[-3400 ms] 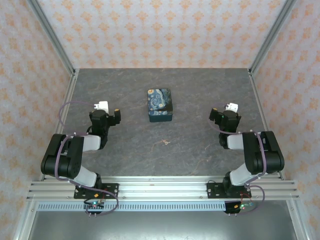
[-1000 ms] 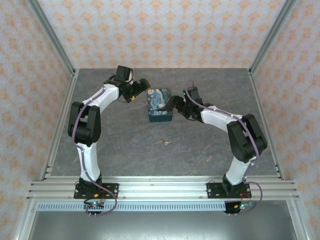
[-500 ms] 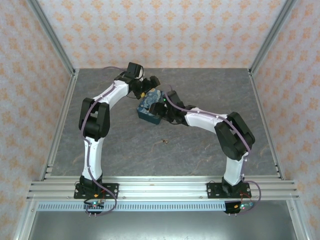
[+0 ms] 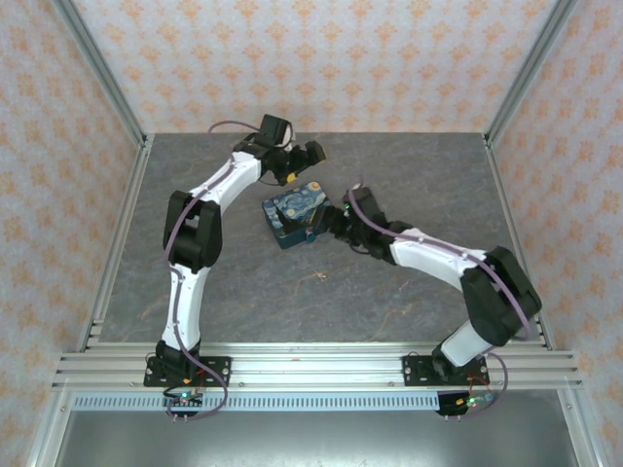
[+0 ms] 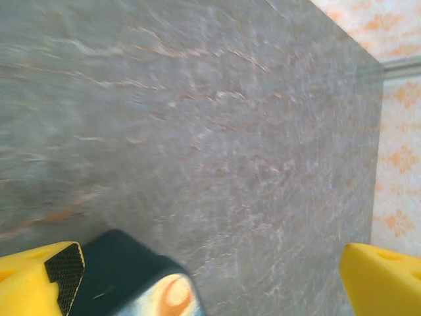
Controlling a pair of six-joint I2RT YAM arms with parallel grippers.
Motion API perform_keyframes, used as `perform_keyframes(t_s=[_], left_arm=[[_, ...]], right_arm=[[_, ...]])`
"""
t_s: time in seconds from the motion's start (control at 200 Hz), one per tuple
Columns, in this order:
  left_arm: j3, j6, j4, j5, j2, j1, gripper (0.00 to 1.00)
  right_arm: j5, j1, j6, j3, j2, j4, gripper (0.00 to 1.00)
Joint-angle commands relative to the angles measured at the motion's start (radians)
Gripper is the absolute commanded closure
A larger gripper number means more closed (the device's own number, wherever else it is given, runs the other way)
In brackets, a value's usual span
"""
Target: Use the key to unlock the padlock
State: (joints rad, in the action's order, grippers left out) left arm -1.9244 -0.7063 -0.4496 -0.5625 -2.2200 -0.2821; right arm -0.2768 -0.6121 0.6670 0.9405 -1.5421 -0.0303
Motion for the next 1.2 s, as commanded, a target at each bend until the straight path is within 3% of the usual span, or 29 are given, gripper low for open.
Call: perform_keyframes(t_s=[0.0, 0.255, 0.47, 0.731, 1.196], left_arm=[[0.112, 0.022, -0.043, 0.076, 0.198, 0.074, 0.00], [0.548, 0.052, -0.090, 0.146, 0.563, 0.127, 0.00], [0.762, -0.023, 0.043, 0.080, 0.628, 0.122, 0.00], [0.710, -0.036, 0.100, 0.072, 0.519, 0.054, 0.00], [0.412, -0.046, 0.079, 0.081, 0.252, -0.060, 0.00]], right_arm=[[0.004, 0.082, -0.058, 0.041, 0.009, 0.050, 0.26], [-0.124, 0.175, -0.144, 0.325, -0.236, 0.162, 0.26], [-0.183, 0.176, -0.150, 0.497, -0.399, 0.232, 0.27], [-0.229, 0.174, -0.098, 0.437, -0.396, 0.167, 0.27], [-0.252, 0.176, -0.006, 0.180, -0.251, -0.010, 0.28]])
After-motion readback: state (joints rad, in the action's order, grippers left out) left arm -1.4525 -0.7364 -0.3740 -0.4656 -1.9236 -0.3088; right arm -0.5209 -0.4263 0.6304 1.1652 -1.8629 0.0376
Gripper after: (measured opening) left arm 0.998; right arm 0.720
